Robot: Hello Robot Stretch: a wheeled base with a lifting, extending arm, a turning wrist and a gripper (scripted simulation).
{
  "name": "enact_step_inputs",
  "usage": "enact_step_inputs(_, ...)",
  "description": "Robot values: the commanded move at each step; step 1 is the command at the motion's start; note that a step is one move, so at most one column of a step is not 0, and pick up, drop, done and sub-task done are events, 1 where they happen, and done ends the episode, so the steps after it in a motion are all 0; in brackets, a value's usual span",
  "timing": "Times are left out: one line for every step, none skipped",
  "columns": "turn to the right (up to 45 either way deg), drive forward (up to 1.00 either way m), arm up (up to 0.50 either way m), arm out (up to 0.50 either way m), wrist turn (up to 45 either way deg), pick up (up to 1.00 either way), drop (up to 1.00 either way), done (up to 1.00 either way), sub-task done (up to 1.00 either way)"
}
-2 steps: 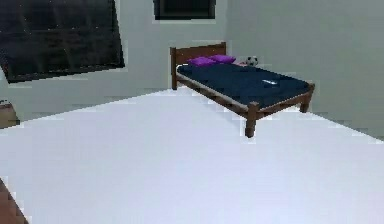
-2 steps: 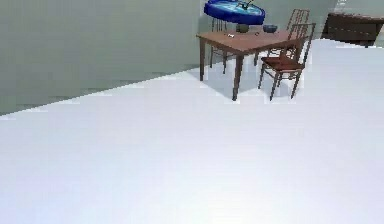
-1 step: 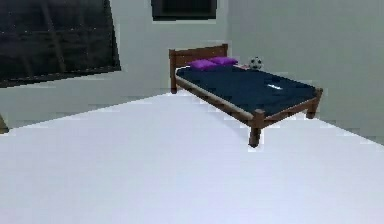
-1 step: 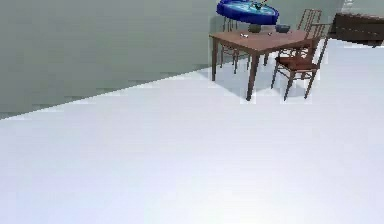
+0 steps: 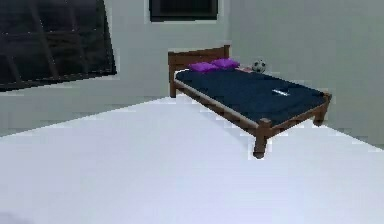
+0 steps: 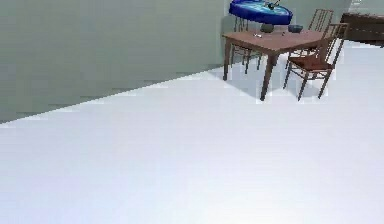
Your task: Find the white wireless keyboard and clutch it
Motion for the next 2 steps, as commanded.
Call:
enact_step_inputs(45.0, 0.00, 0.00, 0.00, 0.0, 0.00, 0.00, 0.00, 0.00)
enact_step_inputs(9.0, 0.00, 0.00, 0.00, 0.0, 0.00, 0.00, 0.00, 0.00)
